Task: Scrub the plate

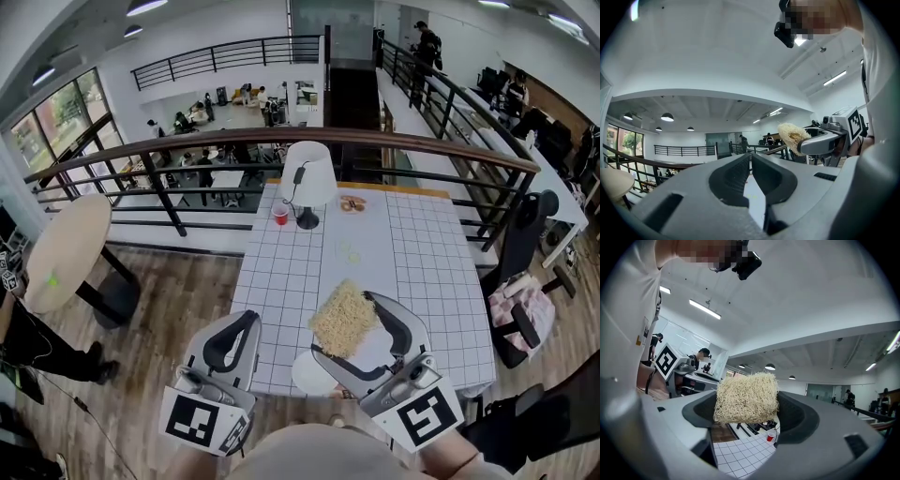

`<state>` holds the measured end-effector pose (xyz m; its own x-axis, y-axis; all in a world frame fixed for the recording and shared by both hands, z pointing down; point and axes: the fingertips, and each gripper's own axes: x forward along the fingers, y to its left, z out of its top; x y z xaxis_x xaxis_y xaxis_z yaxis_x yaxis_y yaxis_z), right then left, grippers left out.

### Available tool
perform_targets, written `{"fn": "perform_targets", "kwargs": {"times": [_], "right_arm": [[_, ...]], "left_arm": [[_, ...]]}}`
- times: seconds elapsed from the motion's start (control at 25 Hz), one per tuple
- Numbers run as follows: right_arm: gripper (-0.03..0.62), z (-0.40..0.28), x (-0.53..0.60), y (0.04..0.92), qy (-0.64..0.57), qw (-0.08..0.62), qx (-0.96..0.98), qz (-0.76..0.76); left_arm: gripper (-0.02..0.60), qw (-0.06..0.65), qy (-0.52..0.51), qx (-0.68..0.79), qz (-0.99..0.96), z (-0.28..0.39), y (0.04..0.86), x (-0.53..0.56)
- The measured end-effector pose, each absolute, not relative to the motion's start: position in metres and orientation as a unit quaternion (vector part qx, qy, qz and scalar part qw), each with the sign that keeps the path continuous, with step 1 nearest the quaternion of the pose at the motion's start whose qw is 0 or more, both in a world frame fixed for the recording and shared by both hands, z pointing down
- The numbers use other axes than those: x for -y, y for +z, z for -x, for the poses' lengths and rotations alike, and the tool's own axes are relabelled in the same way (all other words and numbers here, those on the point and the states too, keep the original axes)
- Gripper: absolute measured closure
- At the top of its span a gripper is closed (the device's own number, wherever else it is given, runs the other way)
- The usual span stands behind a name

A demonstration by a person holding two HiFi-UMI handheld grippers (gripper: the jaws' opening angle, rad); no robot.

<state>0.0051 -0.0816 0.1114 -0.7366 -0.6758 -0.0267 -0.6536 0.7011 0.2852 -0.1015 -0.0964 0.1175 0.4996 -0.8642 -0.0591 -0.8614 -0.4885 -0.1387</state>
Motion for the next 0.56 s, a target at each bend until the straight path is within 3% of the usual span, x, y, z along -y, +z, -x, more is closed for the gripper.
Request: {"fn": "perform_targets", "kwargs": {"times": [0.56], "right_arm": [[0.218,-0.014,0.099,0.108,-0.132,0.040,0.914,-0.381]], "left_arm": [[0.555,0.061,-0.022,-0.494,0.867,0.098,0.123,0.109]]}}
